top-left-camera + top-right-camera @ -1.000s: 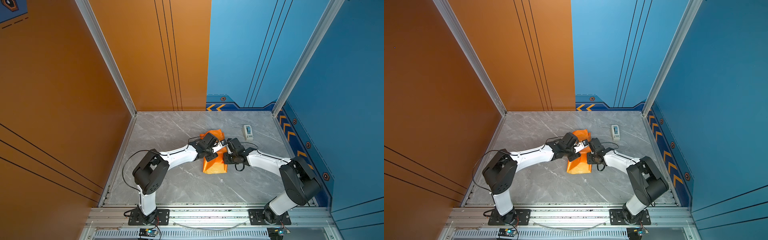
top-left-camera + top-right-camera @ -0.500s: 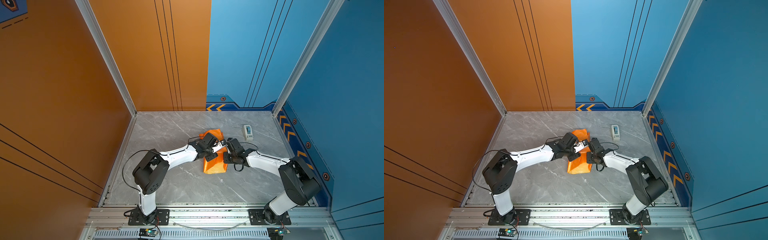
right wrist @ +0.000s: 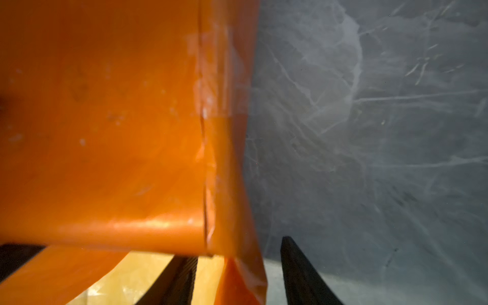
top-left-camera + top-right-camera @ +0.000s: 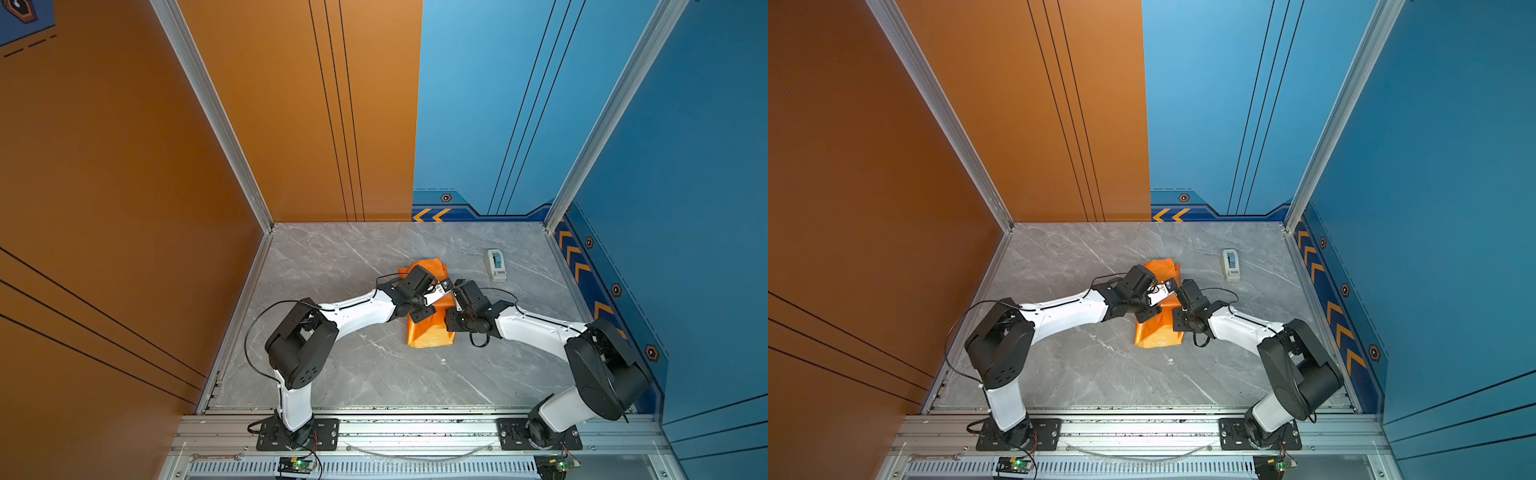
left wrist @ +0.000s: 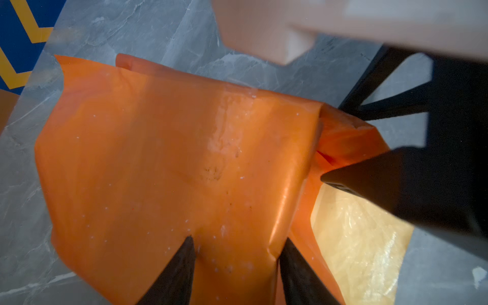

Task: Wrap a gift box in wrapping paper
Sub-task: Fold the third fold of the wrapping paper on the gift box.

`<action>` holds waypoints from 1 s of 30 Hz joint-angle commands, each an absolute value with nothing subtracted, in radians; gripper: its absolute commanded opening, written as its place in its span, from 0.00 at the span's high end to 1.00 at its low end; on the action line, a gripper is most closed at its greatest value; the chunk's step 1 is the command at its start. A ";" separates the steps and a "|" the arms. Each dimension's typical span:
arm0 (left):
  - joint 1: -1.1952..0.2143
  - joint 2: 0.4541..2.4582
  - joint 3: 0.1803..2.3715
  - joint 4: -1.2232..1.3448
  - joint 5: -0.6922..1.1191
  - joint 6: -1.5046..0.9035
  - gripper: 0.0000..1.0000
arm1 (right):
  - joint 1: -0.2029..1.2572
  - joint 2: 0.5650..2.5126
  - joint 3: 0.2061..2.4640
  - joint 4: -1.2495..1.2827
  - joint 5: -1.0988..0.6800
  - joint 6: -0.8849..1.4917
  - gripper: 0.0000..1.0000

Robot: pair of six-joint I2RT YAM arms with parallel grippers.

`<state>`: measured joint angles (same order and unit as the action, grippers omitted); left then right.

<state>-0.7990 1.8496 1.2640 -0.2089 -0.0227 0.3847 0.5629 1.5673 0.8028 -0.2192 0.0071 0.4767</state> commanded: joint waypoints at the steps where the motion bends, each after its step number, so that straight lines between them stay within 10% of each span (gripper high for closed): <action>1: -0.806 1.853 1.243 -0.254 -0.011 0.367 0.48 | 0.567 1.622 0.801 -0.206 0.054 0.494 0.54; 11: -0.805 1.853 1.241 -0.254 -0.016 0.365 0.48 | 0.635 1.620 0.784 -0.256 0.199 0.508 0.85; 19: -0.808 1.855 1.242 -0.253 -0.012 0.361 0.48 | 0.647 1.541 0.705 -0.186 0.137 0.534 0.59; 30: -0.808 1.854 1.237 -0.248 -0.012 0.356 0.48 | 0.661 1.541 0.668 -0.151 0.150 0.546 1.00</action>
